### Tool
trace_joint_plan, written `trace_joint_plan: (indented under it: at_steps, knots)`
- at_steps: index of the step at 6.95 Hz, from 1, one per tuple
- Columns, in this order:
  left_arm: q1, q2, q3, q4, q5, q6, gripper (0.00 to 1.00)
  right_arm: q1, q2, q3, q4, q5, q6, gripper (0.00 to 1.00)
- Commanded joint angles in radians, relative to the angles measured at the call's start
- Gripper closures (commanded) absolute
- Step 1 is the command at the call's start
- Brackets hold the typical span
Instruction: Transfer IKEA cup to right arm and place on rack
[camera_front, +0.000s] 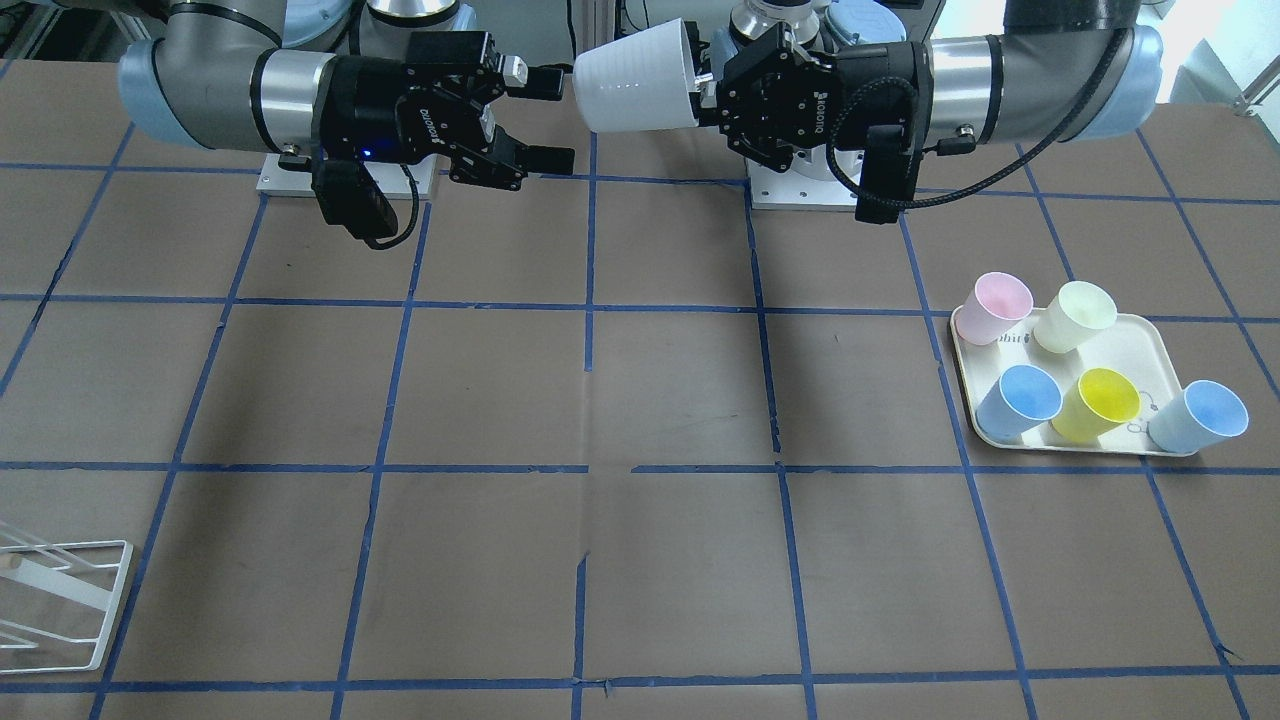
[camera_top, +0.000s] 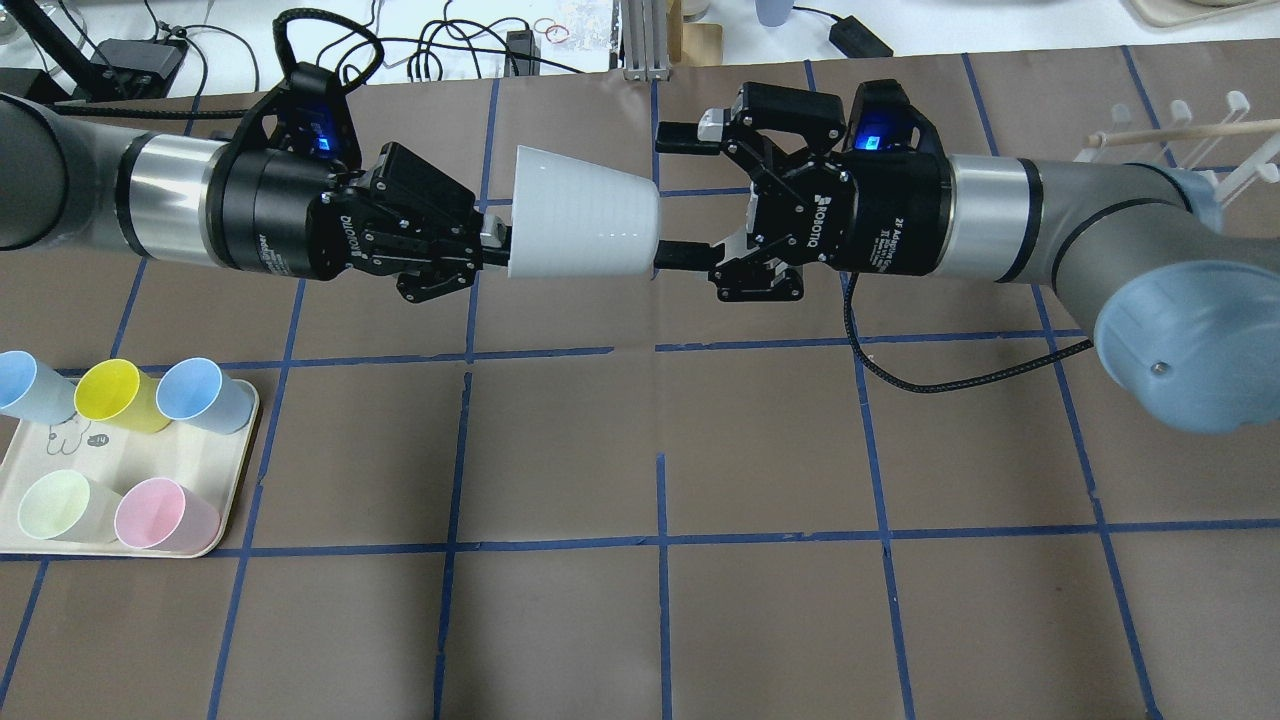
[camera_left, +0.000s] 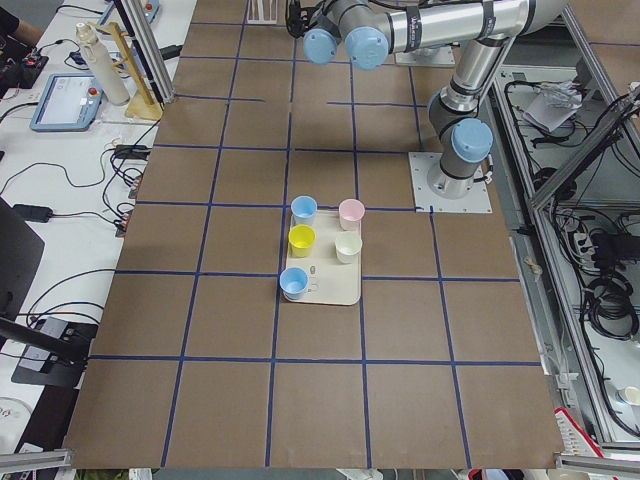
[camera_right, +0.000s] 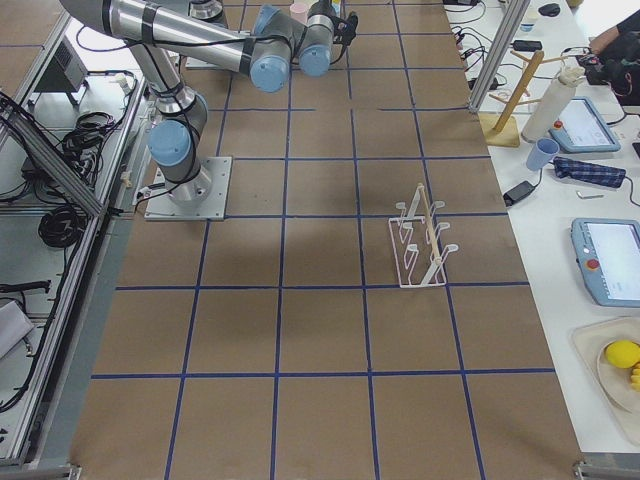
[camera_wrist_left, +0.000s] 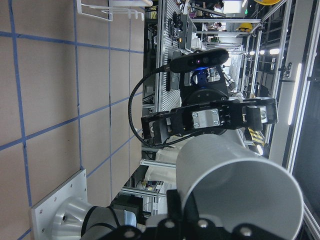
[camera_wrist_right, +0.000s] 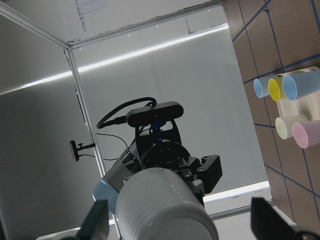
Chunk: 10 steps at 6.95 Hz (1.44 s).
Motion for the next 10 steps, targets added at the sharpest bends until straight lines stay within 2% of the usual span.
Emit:
trace_joint_plan:
  at_steps: [1,5,8,10]
  knots:
    - [0.000,0.019,-0.040,0.013,-0.023,0.028,1.00,0.000,-0.020,-0.004,0.064,-0.001,0.002,0.00]
    - [-0.002,0.029,-0.050,0.013,-0.036,0.063,1.00,0.007,-0.044,-0.004,0.127,-0.003,0.003,0.00]
    - [-0.002,0.029,-0.050,0.013,-0.036,0.063,1.00,0.012,-0.052,-0.002,0.191,-0.009,0.000,0.06]
    - [-0.002,0.029,-0.050,0.013,-0.052,0.063,1.00,0.015,-0.052,-0.004,0.192,-0.007,0.025,0.08]
